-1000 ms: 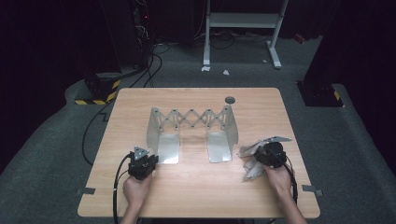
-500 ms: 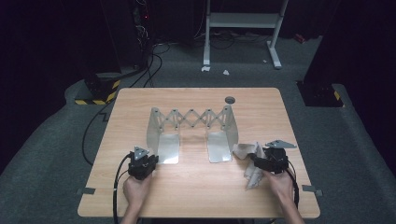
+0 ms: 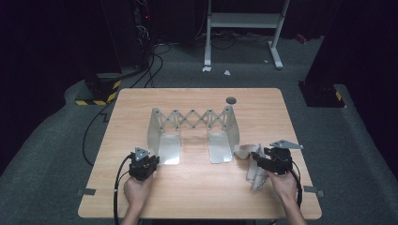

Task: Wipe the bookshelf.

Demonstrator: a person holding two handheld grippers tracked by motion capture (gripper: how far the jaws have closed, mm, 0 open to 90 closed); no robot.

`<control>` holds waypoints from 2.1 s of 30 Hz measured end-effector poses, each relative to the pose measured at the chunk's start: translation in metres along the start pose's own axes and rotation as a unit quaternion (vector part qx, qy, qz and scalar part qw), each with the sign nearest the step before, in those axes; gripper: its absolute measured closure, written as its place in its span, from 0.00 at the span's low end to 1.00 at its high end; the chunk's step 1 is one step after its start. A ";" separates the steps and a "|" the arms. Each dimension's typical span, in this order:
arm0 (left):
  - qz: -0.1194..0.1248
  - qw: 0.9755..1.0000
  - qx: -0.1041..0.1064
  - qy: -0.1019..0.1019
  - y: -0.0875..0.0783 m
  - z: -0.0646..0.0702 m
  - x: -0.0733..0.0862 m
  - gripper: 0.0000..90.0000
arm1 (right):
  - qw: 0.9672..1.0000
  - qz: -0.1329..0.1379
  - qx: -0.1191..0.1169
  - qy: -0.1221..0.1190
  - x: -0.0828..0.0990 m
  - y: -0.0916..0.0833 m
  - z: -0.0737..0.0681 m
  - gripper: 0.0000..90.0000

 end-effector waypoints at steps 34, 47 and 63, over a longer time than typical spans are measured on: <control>0.001 1.000 -0.001 -0.005 0.002 0.000 -0.002 0.87 | 0.999 0.040 -0.036 -0.006 -0.050 -0.006 0.002 0.75; -0.003 1.000 -0.011 -0.014 0.003 0.001 -0.003 0.91 | 0.999 -0.015 -0.052 0.003 -0.071 0.048 0.016 0.82; -0.033 0.999 -0.023 -0.014 0.008 -0.007 -0.013 0.94 | 0.996 -0.055 -0.064 -0.016 -0.059 0.071 -0.008 0.75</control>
Point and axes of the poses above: each handheld gripper's, and its own axes: y roughly forward along the jaws, x roughly out of its underside, z roughly to its right, the point moved 3 cm from there along y, roughly forward along the jaws, and after that the axes turned 14 degrees about -x, right-handed, at the moved point
